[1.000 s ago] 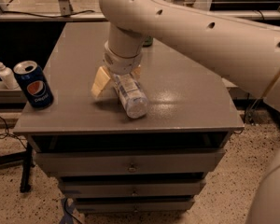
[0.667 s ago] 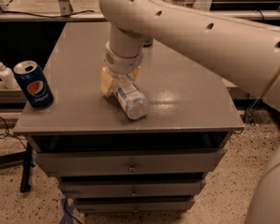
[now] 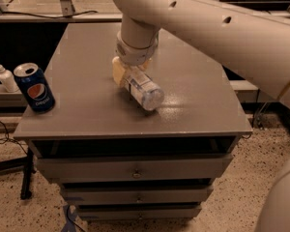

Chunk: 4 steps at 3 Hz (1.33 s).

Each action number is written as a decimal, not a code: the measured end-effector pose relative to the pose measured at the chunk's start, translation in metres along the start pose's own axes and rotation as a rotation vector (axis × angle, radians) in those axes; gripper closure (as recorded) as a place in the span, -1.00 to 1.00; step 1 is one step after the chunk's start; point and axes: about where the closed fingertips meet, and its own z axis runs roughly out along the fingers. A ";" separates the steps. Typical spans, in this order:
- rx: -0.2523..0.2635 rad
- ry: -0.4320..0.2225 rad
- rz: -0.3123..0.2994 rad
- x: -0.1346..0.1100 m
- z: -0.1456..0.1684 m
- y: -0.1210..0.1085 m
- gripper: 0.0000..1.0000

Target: Place blue plastic bottle upright

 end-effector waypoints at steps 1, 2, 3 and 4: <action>-0.040 -0.142 0.048 -0.018 -0.029 -0.028 1.00; -0.134 -0.321 0.111 -0.026 -0.052 -0.047 1.00; -0.252 -0.531 0.190 -0.042 -0.072 -0.055 1.00; -0.347 -0.713 0.235 -0.065 -0.088 -0.051 1.00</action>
Offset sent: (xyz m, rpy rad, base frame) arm 0.0664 -0.0642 0.1279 0.7145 -0.3621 -0.1195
